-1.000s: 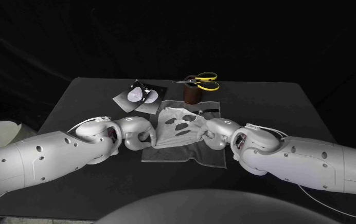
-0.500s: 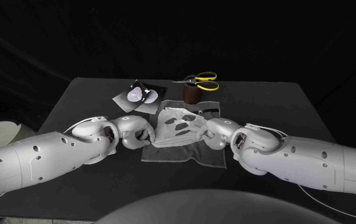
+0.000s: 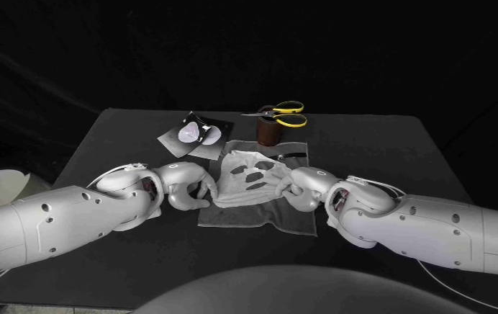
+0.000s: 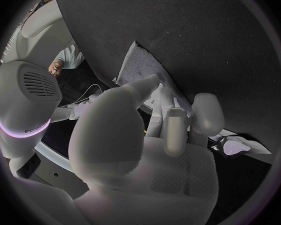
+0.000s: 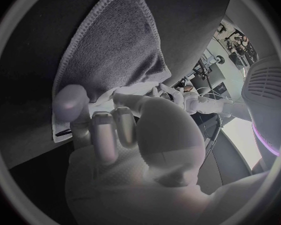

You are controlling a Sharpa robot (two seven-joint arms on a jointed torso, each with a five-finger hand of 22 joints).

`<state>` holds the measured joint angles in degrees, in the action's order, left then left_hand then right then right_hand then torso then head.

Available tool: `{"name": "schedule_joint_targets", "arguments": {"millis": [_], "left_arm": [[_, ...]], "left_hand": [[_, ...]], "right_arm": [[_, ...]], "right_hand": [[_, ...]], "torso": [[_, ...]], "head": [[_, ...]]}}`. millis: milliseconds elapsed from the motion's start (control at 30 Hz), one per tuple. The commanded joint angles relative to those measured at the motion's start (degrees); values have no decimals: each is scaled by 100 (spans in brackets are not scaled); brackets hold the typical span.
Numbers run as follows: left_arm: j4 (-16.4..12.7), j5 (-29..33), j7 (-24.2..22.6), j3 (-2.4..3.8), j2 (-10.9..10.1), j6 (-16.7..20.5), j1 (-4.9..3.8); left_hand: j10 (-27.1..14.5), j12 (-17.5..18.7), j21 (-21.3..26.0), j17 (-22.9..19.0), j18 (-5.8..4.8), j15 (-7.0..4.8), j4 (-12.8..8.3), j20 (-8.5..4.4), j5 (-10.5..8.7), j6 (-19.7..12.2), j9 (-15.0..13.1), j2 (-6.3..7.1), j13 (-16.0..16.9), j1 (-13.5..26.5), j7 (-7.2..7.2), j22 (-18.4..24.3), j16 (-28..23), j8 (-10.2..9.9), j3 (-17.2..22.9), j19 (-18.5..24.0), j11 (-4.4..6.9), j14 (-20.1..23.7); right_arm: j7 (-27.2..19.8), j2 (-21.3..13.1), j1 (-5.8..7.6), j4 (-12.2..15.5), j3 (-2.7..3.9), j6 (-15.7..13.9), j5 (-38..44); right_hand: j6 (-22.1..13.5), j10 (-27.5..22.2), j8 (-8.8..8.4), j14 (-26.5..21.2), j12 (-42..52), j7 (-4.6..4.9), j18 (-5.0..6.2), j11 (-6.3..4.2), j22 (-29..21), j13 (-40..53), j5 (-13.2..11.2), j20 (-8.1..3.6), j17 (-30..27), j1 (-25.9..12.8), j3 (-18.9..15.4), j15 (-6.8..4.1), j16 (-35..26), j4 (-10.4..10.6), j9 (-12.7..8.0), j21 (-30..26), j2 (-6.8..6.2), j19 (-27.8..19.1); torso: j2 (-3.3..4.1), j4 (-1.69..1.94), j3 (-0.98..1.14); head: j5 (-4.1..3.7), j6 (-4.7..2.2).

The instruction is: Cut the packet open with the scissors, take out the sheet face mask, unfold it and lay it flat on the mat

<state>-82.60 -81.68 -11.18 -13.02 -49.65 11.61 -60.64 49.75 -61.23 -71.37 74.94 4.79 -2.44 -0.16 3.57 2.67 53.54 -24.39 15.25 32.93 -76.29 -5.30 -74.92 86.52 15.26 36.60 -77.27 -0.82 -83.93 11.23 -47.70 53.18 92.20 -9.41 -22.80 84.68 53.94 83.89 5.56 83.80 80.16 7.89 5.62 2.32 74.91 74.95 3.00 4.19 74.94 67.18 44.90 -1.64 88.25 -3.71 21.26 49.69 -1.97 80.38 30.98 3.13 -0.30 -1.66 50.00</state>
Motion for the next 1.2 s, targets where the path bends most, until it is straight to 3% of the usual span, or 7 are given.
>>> {"name": "schedule_joint_targets", "arguments": {"millis": [33,300,500,733,833,1033,1200], "left_arm": [[-39,274,-242,3,-66,127,3],[-241,835,-431,59,-406,383,-15],[-353,1741,-505,207,-541,380,-47],[-340,2624,-489,338,-479,759,-76],[-286,2766,-452,371,-370,934,-82],[-229,2890,-405,397,-128,1105,-86],[-217,3014,-402,403,-6,1106,-87]], "left_hand": [[-9,5,33,583,35,28,1,2,9,-48,16,77,-3,13,2,-103,-32,-40,-78,56,-23,-105],[-62,-50,205,432,74,35,0,14,9,-406,155,98,32,55,25,21,-101,-268,-487,168,-24,-4],[-274,76,610,-33,158,67,41,33,11,-406,214,-13,-26,-43,-19,310,-348,-288,-715,437,-69,308],[-421,690,1109,-794,253,226,114,154,12,-208,265,-219,-463,-215,-264,682,-806,-210,-475,711,-269,807],[-415,1081,1916,-1629,417,303,196,236,11,-206,321,-210,-792,-193,-329,1287,-1371,-204,-302,1170,-359,1316],[-345,1190,2155,-1825,458,325,295,256,9,-202,347,-207,-921,-106,-344,1482,-1498,-194,-303,1255,-382,1380],[-336,1275,2306,-1995,478,334,330,267,10,-202,366,-201,-1012,-107,-348,1602,-1625,-186,-301,1314,-391,1474]], "right_arm": [[-944,-31,-8,-9,-2,-544,-664],[-2012,-99,-6,-2,-2,-923,-1703],[-2330,-140,23,-3,-1,-933,-2291],[-1978,-122,130,-29,14,-907,-2327],[-1572,-45,236,-122,26,-809,-2230],[-911,105,409,-432,56,-765,-2290],[-1050,181,486,-561,94,-887,-2411]], "right_hand": [[54,185,51,539,-27,-9,84,40,622,763,-17,13,1225,12,-202,24,-31,-29,46,-48,-101,-42],[99,191,77,544,-14,-16,82,35,615,775,-5,24,1241,123,-675,23,-23,-140,45,-32,-231,-37],[134,191,93,545,-13,-16,83,35,612,775,-2,24,1245,138,-771,22,-20,-145,45,-44,-234,-35],[244,236,140,561,82,7,63,56,635,845,2,34,1298,106,-968,39,19,-56,43,63,-158,9],[259,232,145,557,72,23,71,68,623,837,-3,38,1280,70,-1033,46,6,-10,39,6,-145,2],[286,223,161,549,51,27,83,76,605,822,15,47,1250,38,-1143,55,-16,25,30,-71,-184,-6],[281,163,179,527,-66,19,115,68,556,739,41,50,1176,104,-1216,51,-74,-15,16,-274,-230,-59]], "torso": [[1,1,-1],[-8,7,4],[1,-7,-3],[8,-7,5],[7,-4,6],[10,8,4],[19,-10,13]], "head": [[0,0],[0,0],[17,0],[31,0],[32,0],[-3,0],[38,0]]}}
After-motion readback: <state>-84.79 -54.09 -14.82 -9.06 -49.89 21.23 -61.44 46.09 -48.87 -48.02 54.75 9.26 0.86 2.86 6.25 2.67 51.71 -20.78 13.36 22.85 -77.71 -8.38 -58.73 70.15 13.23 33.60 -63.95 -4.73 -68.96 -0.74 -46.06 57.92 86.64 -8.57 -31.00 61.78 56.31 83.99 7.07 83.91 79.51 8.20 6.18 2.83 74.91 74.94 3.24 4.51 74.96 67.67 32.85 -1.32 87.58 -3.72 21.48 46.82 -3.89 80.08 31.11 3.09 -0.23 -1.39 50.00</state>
